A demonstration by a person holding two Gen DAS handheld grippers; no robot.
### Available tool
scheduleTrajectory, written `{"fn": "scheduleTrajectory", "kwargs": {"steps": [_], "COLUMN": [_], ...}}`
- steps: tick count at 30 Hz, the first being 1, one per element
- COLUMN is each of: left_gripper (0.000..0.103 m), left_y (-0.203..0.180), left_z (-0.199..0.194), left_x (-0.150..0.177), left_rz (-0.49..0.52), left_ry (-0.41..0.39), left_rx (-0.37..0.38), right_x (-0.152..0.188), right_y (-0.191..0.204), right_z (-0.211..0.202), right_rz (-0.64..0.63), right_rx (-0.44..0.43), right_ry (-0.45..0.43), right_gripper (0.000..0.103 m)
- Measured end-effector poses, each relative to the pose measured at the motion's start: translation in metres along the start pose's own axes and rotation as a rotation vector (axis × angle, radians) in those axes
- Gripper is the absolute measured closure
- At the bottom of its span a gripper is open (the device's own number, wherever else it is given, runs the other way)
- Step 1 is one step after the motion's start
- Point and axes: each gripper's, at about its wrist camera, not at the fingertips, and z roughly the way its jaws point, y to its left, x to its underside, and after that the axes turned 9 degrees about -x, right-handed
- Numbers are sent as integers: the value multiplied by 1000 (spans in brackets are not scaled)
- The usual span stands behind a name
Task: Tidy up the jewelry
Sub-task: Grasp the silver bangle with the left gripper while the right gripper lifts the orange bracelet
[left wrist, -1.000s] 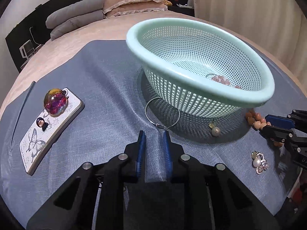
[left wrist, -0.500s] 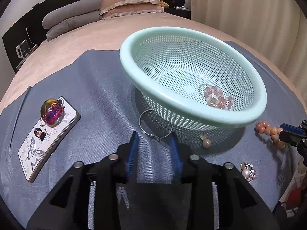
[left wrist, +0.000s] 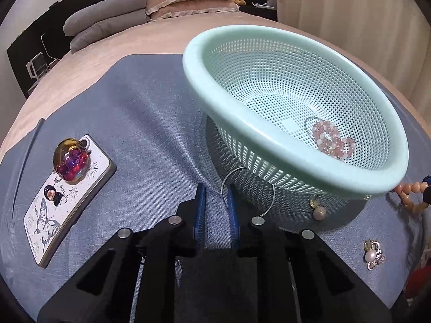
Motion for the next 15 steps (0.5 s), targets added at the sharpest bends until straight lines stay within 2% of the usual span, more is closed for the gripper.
{"fn": "scheduleTrajectory", "kwargs": {"steps": [4,6,11,13,15], "left_gripper": [101,101,103,103,99], "left_y": [-10,-10,5,11,8], "left_z": [-9,-16,-31,-41,-49], "left_x": [3,7,22,21,18], "left_rz": [75,99,63,26,38], "left_ry": [8,11,19,-7,-35], "left_rx": [-25,-34,20,83,105], "right_x": [-1,-1,1,3,4], "right_y": [-1,-2,-4,-3,-2], "right_z": [-7,-11,-14,-13,-11], "right_rz": [-3,-2,19,21,19], "right_rx": [3,4,-10,-17,-24], "right_ry": [-12,-20,-36,-36,-34], "right_gripper": [92,92,92,92,92]}}
